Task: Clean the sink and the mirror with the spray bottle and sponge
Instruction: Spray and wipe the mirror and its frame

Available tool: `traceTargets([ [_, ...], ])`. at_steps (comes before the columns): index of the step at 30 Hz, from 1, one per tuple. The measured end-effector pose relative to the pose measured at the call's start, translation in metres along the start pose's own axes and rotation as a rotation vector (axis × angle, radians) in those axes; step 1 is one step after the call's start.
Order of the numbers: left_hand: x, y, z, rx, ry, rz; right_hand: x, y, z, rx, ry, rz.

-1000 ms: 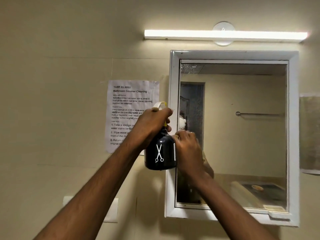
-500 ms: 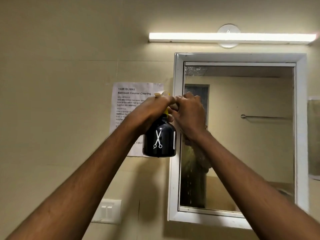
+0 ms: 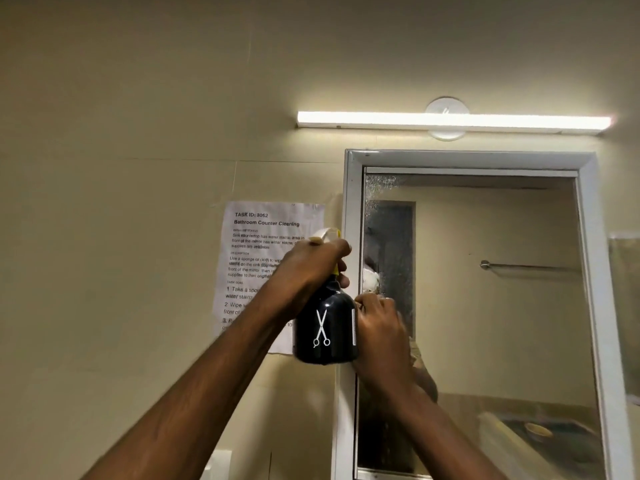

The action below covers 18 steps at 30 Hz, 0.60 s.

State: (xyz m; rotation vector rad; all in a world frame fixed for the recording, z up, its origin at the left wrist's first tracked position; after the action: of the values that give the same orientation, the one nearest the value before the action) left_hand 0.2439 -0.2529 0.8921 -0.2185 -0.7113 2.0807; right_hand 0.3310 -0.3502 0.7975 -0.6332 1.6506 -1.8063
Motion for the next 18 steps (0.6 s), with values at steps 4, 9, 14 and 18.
traceTargets([
  [4, 0.004, 0.004, 0.003, 0.03, 0.017, -0.048, 0.004, -0.009, -0.001, 0.018, -0.016, -0.008],
  [9, 0.016, 0.001, 0.019, -0.029, 0.009, -0.068, -0.002, -0.071, 0.005, -0.045, -0.023, -0.017],
  [14, 0.018, -0.009, 0.038, -0.058, 0.056, -0.054, -0.013, -0.156, 0.008, -0.062, 0.025, 0.062],
  [18, 0.019, -0.016, 0.044, -0.078, 0.074, -0.055, -0.013, -0.13, 0.009, -0.036, 0.057, 0.103],
])
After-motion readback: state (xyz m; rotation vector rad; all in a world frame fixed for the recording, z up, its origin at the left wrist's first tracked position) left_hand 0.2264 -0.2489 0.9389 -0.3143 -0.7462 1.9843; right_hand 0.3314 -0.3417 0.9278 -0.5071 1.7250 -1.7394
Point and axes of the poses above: each hand's wrist, its own y-axis away from the middle knuckle, its own x-axis out of the back of the hand, z = x × y, the point moved 2 cm from there along -y, towards the middle knuckle, and after that the axes turned 14 degrees about z, right-handed, at the moved point
